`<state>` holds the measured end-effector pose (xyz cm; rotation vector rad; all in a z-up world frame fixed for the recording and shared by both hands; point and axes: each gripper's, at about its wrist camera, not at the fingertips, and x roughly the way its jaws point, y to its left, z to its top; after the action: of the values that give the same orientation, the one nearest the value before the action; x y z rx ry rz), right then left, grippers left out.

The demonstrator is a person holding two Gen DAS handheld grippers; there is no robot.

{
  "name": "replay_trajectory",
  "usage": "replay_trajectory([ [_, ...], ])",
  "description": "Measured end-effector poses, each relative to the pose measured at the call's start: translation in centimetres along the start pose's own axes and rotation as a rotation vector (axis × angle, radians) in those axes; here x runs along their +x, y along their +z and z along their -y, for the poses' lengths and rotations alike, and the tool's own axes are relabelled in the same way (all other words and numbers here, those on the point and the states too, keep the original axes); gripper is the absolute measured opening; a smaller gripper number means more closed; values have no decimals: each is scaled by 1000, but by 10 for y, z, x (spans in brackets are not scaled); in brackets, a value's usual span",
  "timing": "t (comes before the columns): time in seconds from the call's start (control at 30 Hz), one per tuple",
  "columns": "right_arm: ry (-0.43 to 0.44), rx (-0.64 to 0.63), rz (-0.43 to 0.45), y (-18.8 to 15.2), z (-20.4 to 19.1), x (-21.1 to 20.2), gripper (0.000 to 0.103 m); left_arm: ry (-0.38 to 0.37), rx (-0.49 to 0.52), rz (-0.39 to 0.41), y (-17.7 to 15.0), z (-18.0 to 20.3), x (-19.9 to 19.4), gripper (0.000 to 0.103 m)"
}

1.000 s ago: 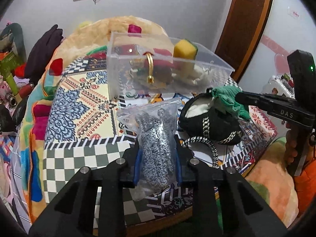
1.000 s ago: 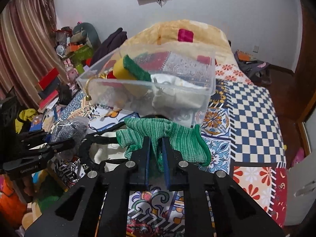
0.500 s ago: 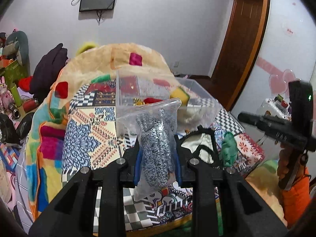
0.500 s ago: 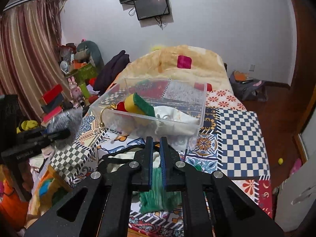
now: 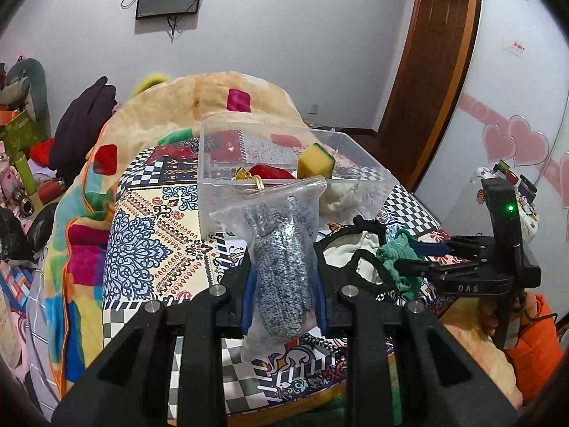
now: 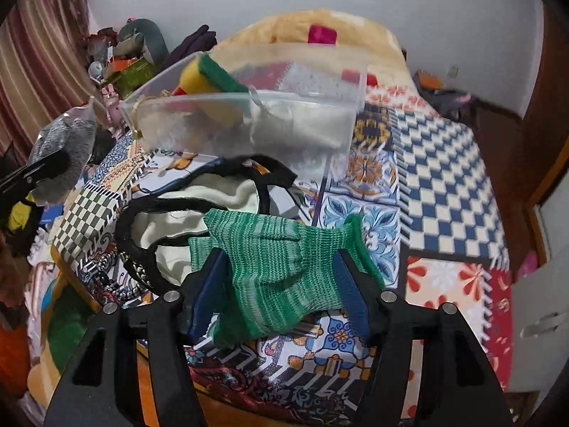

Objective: Organize soft objects
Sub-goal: 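Carry the sock bag with the left tool while the right tool carries the glove over the box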

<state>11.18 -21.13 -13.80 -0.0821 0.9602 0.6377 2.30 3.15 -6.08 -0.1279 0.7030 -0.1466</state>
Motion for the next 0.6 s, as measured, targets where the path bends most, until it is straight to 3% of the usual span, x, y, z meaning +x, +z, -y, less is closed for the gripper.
replay_trajectory([
  [0.03, 15, 3, 1, 0, 1, -1, 32, 0, 0, 0, 0, 0, 0, 27],
  [0.13, 14, -6, 8, -1, 0, -4, 10, 3, -1, 3, 1, 0, -1, 27],
  [0.3, 4, -18, 56, 1, -2, -17, 6, 16, -3, 19, 5, -1, -5, 27],
  [0.6, -7, -14, 256, 32, -6, -74, 6, 22, -14, 84, 35, -10, -11, 27],
])
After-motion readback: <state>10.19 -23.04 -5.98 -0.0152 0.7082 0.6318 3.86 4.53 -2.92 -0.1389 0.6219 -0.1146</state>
